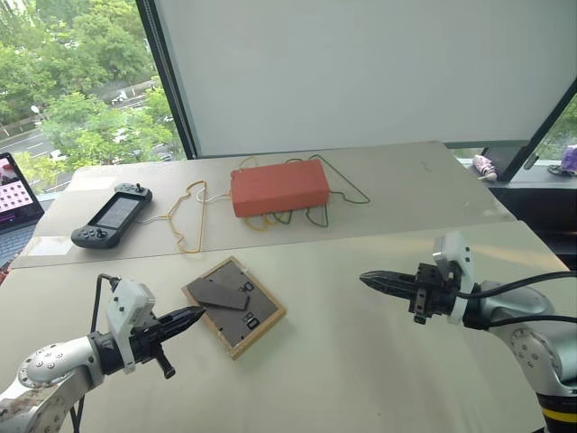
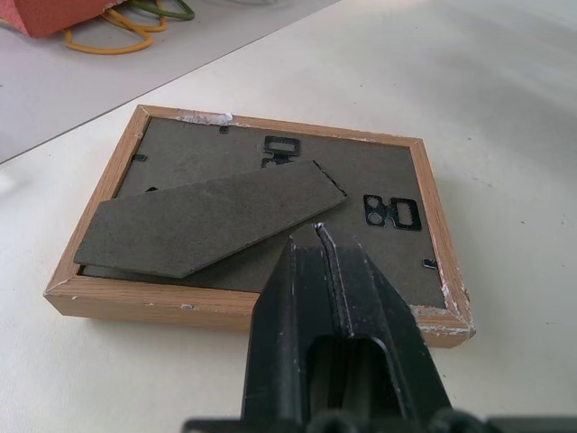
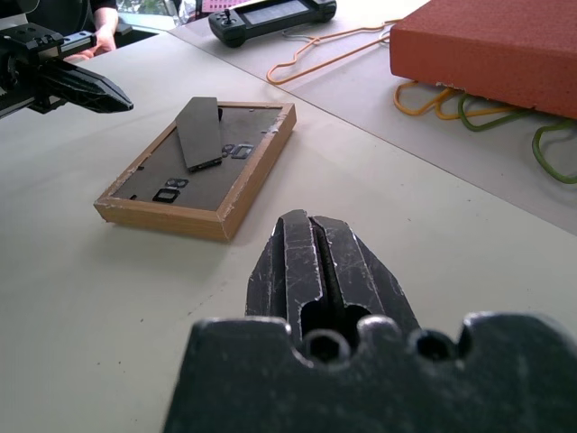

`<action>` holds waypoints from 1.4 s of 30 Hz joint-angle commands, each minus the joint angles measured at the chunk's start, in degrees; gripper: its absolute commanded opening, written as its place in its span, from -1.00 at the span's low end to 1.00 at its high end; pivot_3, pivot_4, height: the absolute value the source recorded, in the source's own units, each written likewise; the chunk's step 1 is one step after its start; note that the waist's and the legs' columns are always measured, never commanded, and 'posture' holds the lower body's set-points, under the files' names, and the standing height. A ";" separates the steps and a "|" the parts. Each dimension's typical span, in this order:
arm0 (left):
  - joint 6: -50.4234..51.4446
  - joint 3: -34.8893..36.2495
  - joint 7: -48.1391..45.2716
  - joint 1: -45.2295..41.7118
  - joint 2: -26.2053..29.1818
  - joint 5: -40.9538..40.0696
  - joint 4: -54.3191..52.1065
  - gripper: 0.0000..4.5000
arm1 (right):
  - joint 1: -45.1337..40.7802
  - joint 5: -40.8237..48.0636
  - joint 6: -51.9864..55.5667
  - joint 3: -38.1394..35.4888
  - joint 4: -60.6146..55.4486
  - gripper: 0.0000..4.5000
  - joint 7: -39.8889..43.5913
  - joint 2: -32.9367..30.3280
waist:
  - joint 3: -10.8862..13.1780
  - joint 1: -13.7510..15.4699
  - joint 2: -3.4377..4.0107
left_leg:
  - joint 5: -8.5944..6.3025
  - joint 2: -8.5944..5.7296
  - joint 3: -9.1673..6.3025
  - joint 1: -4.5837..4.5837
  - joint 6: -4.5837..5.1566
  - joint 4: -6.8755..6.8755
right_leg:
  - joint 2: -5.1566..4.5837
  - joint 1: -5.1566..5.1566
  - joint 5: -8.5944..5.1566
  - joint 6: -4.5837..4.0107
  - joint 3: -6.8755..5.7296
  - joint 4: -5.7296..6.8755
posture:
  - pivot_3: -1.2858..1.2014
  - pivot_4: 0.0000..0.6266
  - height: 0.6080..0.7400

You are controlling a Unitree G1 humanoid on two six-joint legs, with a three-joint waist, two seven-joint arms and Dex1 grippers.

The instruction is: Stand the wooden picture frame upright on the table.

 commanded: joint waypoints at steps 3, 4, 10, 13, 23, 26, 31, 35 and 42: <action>1.70 1.01 6.05 2.24 -3.32 0.87 -2.10 -1.00 | -5.33 -8.36 -2.97 6.98 4.49 -1.00 -2.77 1.07 | 0.00 -0.33 0.00 | 0.00 0.00 0.07 0.04 0.00 0.00 | 0.00 0.00 0.01 0.00 0.06 0.02 | 0.03 -0.52 1.00; 2.44 1.17 7.34 2.85 -4.16 0.53 -2.30 -1.00 | -6.89 -10.23 -3.24 8.96 6.12 -1.00 -3.36 1.74 | 0.00 -0.53 0.00 | 0.00 0.00 0.15 0.07 0.00 0.00 | 0.00 0.00 0.05 -0.01 0.13 0.00 | 0.03 -0.52 1.00; -1.57 2.15 6.59 16.39 -8.42 4.97 -2.12 -1.00 | -20.27 -22.93 -10.12 23.31 22.76 -1.00 -4.92 13.31 | 0.02 -1.63 -0.04 | -0.04 0.38 0.48 0.11 -0.07 -0.01 | 0.42 -0.16 0.15 -0.11 0.46 0.00 | 0.03 -0.52 1.00; -3.00 1.59 9.10 16.23 -9.75 8.12 -0.58 -1.00 | -24.95 -28.50 -14.42 27.92 31.86 -1.00 -6.31 18.93 | 0.02 -0.75 -0.05 | -0.06 0.47 0.49 0.08 -0.10 0.00 | 0.52 -0.22 0.18 -0.16 0.44 -0.01 | 0.03 -0.52 1.00; 4.21 -12.72 24.30 -0.85 -14.99 20.78 0.29 -1.00 | -28.13 -36.47 -20.55 32.78 41.82 -1.00 -6.97 28.56 | -0.07 -0.82 -0.08 | -0.09 1.08 0.51 0.18 -0.48 0.14 | 1.21 -0.25 0.49 -0.53 0.52 0.00 | 0.03 -0.52 1.00; 4.60 -16.61 24.43 -3.69 -14.72 23.44 2.14 -1.00 | -27.20 -36.89 -19.20 33.81 39.28 -1.00 -6.07 29.65 | -0.16 -1.46 0.09 | -0.06 1.12 0.54 0.28 -0.52 0.05 | 1.23 -0.27 0.49 -0.57 0.53 0.03 | 0.03 -0.52 1.00; 3.57 -19.45 22.40 -5.51 -12.93 26.04 3.97 -1.00 | -25.80 -37.22 -16.21 33.51 36.03 -1.00 -5.90 29.94 | -0.22 -1.38 0.17 | -0.06 1.11 0.62 0.38 -0.52 0.07 | 1.24 -0.20 0.51 -0.59 0.61 0.05 | 0.03 -0.52 1.00; 2.79 -22.66 19.41 -8.99 -12.51 26.65 5.99 -1.00 | -23.55 -37.14 -12.87 31.27 31.87 -1.00 -7.14 27.99 | -0.29 -0.43 0.31 | -0.06 1.10 0.68 0.59 -0.51 0.06 | 1.26 -0.07 0.51 -0.60 0.69 0.04 | 0.03 -0.52 1.00; -1.07 -27.56 13.50 -14.81 -12.12 29.22 12.43 -1.00 | -14.62 -35.99 -1.93 27.28 16.32 -1.00 -8.83 21.88 | -0.31 1.23 0.33 | -0.05 1.07 0.76 0.68 -0.50 0.10 | 1.26 0.00 0.51 -0.59 0.80 0.03 | 0.03 -0.52 1.00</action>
